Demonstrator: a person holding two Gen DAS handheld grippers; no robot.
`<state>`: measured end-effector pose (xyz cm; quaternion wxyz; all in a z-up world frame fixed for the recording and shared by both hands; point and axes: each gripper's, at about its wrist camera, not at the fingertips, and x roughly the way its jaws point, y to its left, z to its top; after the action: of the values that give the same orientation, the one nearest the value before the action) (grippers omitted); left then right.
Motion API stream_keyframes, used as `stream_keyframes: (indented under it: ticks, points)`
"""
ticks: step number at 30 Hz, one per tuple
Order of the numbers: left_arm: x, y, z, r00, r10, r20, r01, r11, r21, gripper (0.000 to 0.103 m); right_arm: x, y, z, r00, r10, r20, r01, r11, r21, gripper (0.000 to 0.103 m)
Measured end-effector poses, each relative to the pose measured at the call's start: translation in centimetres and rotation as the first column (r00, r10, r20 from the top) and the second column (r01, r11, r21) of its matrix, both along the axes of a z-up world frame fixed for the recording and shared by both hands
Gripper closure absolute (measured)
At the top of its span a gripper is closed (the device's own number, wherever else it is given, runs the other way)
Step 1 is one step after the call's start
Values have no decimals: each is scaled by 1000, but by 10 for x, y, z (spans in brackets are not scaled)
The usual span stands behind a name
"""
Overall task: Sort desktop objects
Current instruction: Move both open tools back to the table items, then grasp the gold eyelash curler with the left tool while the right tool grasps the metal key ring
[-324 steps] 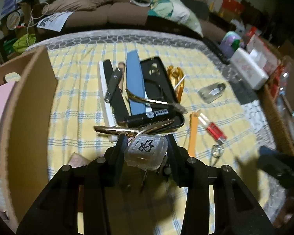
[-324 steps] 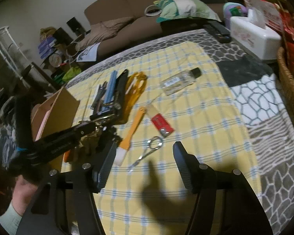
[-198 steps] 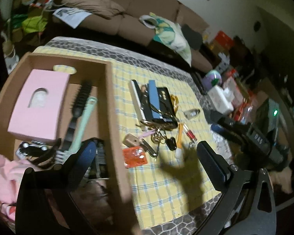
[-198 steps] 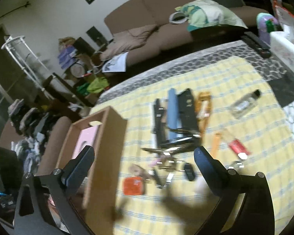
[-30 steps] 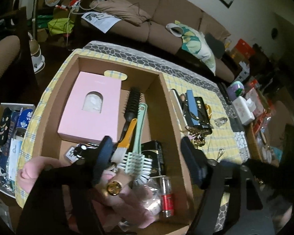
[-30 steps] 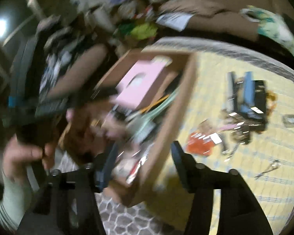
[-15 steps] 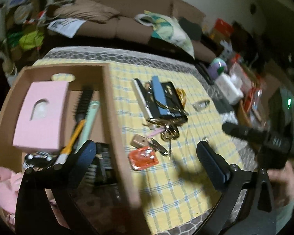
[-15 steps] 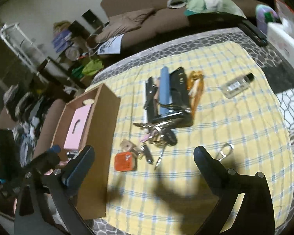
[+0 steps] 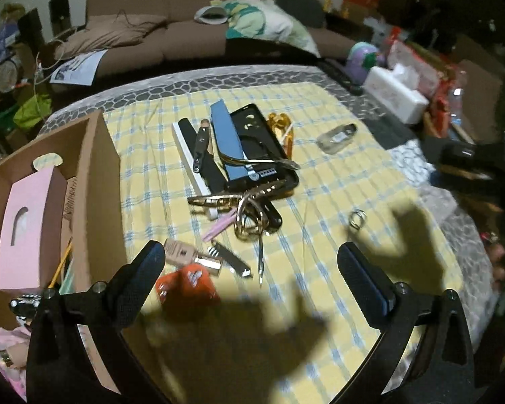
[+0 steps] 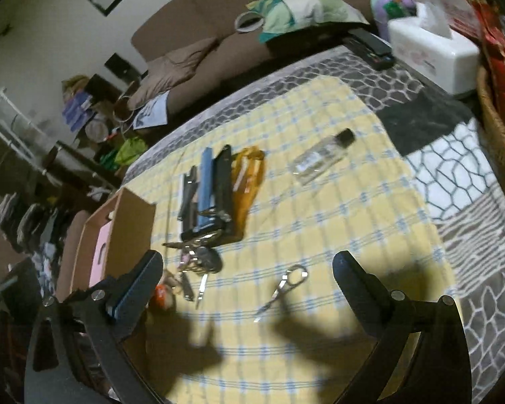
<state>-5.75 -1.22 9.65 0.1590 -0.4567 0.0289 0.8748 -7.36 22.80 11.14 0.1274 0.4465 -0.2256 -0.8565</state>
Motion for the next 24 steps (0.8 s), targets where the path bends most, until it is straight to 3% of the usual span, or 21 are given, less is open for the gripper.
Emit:
stream_keyframes:
  ticks: [4, 6, 10, 12, 15, 16, 18, 20, 21, 22, 24]
  points:
    - [-29, 19, -26, 996, 85, 1, -85, 994, -70, 1, 0, 13, 0, 1000, -7, -8, 6, 1000, -22, 0]
    - [-43, 23, -43, 993, 112, 38, -109, 991, -75, 3, 1, 19, 1, 1000, -7, -13, 6, 1000, -19, 0]
    - [-57, 26, -75, 986, 144, 86, -135, 986, -101, 25, 0, 31, -1, 999, -31, -11, 31, 1000, -4, 0]
    - [-58, 25, -85, 986, 143, 89, -135, 987, -85, 29, -1, 35, -5, 1000, -30, -4, 30, 999, -13, 0]
    - [-52, 21, -83, 987, 153, 52, -149, 986, -71, 44, -3, 36, -9, 1000, -21, 6, 21, 1000, 4, 0]
    - [-52, 20, -82, 987, 155, 52, -152, 987, -56, 58, -3, 35, -12, 1000, -13, 13, 13, 1000, 9, 0]
    - [-51, 13, -79, 986, 154, 63, -153, 988, -12, 60, -4, 34, -16, 1000, 5, 20, -5, 1000, 17, 0]
    - [-50, 8, -75, 986, 153, 71, -154, 988, 8, 75, -4, 28, -20, 999, 31, 32, -32, 999, 38, 0]
    - [-48, 5, -71, 986, 151, 65, -153, 988, 22, 77, -3, 24, -21, 998, 46, 35, -48, 998, 47, 0]
    - [-46, 3, -67, 986, 153, 63, -155, 987, 28, 88, -2, 20, -22, 998, 57, 38, -59, 997, 51, 0]
    - [-42, -3, -56, 987, 150, 60, -154, 986, 67, 87, -3, 12, -25, 995, 84, 50, -86, 995, 41, 0]
